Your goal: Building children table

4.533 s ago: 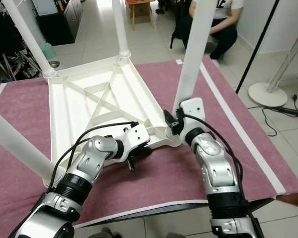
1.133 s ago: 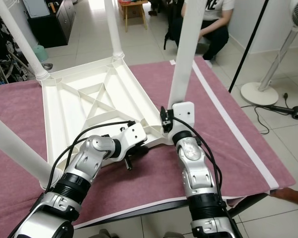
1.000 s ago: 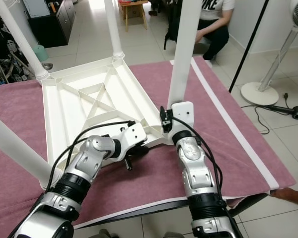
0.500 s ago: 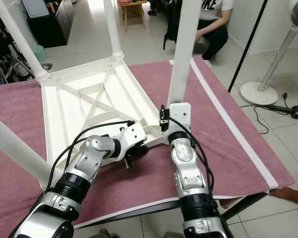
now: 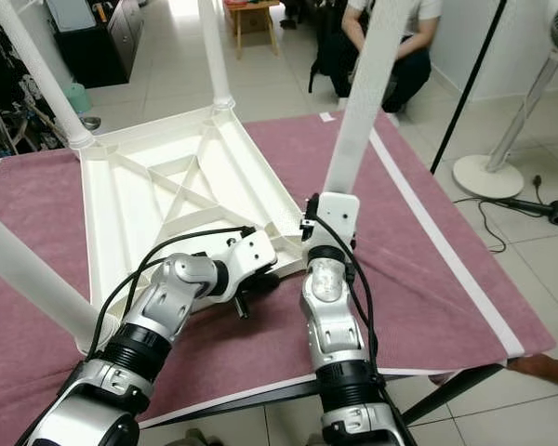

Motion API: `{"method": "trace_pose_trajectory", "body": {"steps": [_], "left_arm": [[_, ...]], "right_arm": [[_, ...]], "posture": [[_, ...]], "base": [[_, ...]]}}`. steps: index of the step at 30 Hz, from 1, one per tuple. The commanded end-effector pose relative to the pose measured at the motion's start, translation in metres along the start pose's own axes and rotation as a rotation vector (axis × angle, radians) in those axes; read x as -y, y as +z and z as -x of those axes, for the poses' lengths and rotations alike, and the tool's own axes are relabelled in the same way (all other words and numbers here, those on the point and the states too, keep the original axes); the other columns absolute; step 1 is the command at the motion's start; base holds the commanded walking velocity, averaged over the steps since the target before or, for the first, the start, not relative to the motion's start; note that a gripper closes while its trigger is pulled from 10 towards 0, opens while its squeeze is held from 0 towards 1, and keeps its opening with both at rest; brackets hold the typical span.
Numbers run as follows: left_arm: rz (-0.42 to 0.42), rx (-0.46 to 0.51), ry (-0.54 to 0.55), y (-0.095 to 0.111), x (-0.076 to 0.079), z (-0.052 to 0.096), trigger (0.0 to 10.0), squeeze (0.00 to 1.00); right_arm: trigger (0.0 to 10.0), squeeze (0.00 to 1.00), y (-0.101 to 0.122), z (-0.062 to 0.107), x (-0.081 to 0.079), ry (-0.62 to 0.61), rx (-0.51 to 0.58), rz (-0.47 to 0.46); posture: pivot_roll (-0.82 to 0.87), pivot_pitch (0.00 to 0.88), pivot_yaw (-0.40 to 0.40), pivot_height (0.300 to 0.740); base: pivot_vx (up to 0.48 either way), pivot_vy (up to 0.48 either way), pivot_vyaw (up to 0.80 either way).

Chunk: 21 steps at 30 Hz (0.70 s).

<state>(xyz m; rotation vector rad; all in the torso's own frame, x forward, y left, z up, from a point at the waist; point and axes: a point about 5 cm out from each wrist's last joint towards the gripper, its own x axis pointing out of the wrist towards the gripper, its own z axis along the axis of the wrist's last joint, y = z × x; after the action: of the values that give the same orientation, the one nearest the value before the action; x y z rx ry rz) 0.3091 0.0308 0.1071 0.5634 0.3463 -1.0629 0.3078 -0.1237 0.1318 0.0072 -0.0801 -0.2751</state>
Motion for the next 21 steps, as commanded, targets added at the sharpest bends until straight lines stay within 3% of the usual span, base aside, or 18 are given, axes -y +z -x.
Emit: {"method": "trace_pose_trajectory", "body": {"steps": [1,14,16,21], "left_arm": [[0.009,-0.093,0.398,-0.021,-0.02,0.006,10.0,0.0],[0.015,-0.094,0.4,-0.022,-0.019,0.006,10.0,0.0],[0.016,-0.091,0.4,-0.021,-0.019,0.005,10.0,0.0],[0.014,-0.084,0.402,-0.019,-0.02,0.007,10.0,0.0]], "right_arm": [[10.0,0.0,-0.054,0.015,0.017,-0.106,-0.264,0.06],[10.0,0.0,-0.047,0.01,0.008,0.035,-0.184,0.131],[10.0,0.0,-0.051,0.015,0.008,0.088,-0.17,0.172],[10.0,0.0,-0.06,0.026,0.017,0.103,-0.167,0.171]], "posture": [[-0.02,0.0,0.119,0.74],[-0.02,0.0,0.115,0.74],[-0.02,0.0,0.111,0.74],[-0.02,0.0,0.117,0.74]], "base": [[0.0,0.0,0.0],[0.0,0.0,0.0],[0.0,0.0,0.0],[0.0,0.0,0.0]]}}
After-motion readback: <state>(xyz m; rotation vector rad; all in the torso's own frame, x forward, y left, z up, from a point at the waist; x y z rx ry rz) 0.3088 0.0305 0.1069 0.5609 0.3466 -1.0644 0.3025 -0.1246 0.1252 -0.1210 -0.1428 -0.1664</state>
